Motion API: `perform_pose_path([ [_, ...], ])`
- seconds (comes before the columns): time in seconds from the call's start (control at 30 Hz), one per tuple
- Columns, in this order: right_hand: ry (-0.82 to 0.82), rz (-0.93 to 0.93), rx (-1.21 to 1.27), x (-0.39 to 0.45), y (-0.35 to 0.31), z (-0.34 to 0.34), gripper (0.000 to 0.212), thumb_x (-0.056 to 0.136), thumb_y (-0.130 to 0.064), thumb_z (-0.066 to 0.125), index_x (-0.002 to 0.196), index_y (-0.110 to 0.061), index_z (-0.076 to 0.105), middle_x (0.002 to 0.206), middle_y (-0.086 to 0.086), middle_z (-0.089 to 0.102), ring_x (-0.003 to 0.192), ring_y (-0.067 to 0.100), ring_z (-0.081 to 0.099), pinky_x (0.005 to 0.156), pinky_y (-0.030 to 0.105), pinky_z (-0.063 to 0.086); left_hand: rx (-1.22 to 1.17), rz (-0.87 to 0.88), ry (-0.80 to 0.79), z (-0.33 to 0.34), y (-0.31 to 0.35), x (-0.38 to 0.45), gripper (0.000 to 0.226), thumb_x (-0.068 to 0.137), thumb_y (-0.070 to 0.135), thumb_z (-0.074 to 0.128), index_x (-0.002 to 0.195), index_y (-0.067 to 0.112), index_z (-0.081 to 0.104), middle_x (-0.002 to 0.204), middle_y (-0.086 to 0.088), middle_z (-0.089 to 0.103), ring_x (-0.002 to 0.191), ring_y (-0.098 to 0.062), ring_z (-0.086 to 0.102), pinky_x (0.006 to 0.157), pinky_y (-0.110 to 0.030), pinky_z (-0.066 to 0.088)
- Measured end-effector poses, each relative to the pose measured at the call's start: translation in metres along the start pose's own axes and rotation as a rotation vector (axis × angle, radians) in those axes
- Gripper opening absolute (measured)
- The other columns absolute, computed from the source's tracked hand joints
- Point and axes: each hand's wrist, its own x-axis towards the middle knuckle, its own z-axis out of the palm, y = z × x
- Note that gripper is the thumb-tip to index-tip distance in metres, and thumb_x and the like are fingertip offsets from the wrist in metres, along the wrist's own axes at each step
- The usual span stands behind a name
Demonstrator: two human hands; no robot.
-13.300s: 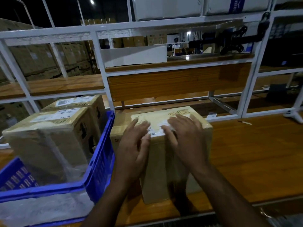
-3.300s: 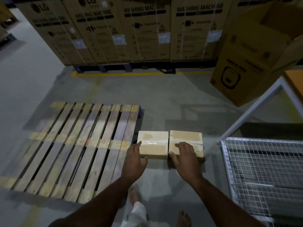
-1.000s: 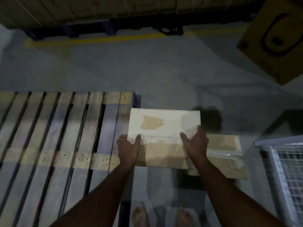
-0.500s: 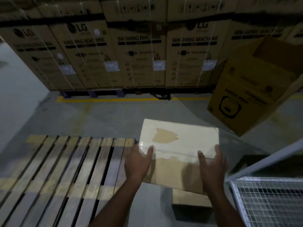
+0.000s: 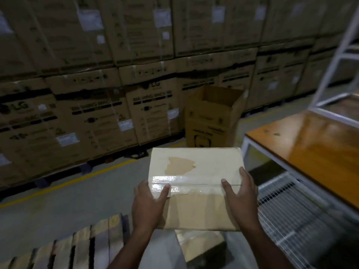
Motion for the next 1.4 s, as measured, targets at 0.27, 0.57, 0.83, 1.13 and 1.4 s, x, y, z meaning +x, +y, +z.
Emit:
perform_pose_path([
  [0.27, 0.293, 0.100, -0.072, -0.100, 0.008, -0.097, 0.073, 0.092, -0.051, 0.061, 0.153, -0.033, 0.027, 0.158, -0.004, 0.029, 0.143, 0.018, 0.024, 0.114, 0.054, 0.030, -0.138, 0.127, -0.230, -0.001, 0.052, -0.056, 0.050, 0.084, 0.062, 0.068, 0.111, 0.022, 0.054, 0.099, 0.004, 0.061, 0.082, -0.019, 0.057, 0.066, -0.034, 0.041],
  [0.57, 0.625, 0.247, -0.131, -0.187, 0.039, -0.218, 0.073, 0.091, -0.041, 0.066, 0.154, -0.026, 0.032, 0.161, -0.004, 0.028, 0.144, 0.019, 0.024, 0.118, 0.045, 0.026, -0.209, 0.320, -0.523, 0.035, 0.131, -0.153, 0.054, 0.083, 0.062, 0.069, 0.119, 0.024, 0.054, 0.107, 0.003, 0.060, 0.090, -0.021, 0.057, 0.073, -0.037, 0.044],
  [0.83, 0.817, 0.339, -0.193, -0.263, 0.076, -0.318, 0.072, 0.089, -0.043, 0.068, 0.151, -0.025, 0.037, 0.158, -0.002, 0.035, 0.141, 0.021, 0.031, 0.114, 0.048, 0.030, -0.240, 0.474, -0.653, 0.060, 0.194, -0.257, 0.041, 0.085, 0.063, 0.067, 0.107, 0.033, 0.049, 0.101, 0.005, 0.063, 0.088, -0.024, 0.062, 0.073, -0.039, 0.050],
  [1.13, 0.983, 0.398, -0.262, -0.360, 0.118, -0.459, 0.075, 0.089, -0.041, 0.068, 0.153, -0.024, 0.033, 0.158, -0.002, 0.035, 0.139, 0.022, 0.031, 0.114, 0.044, 0.030, -0.315, 0.573, -0.800, 0.088, 0.258, -0.412, 0.039, 0.086, 0.053, 0.072, 0.112, 0.032, 0.051, 0.105, 0.007, 0.063, 0.093, -0.020, 0.063, 0.082, -0.040, 0.052],
  [1.4, 1.102, 0.432, -0.275, -0.411, 0.150, -0.554, 0.076, 0.089, -0.042, 0.068, 0.153, -0.026, 0.031, 0.157, 0.000, 0.037, 0.141, 0.023, 0.031, 0.113, 0.052, 0.032, -0.334, 0.690, -0.941, 0.114, 0.311, -0.513, 0.048, 0.084, 0.050, 0.075, 0.122, 0.030, 0.053, 0.105, 0.014, 0.062, 0.087, -0.008, 0.060, 0.072, -0.033, 0.049],
])
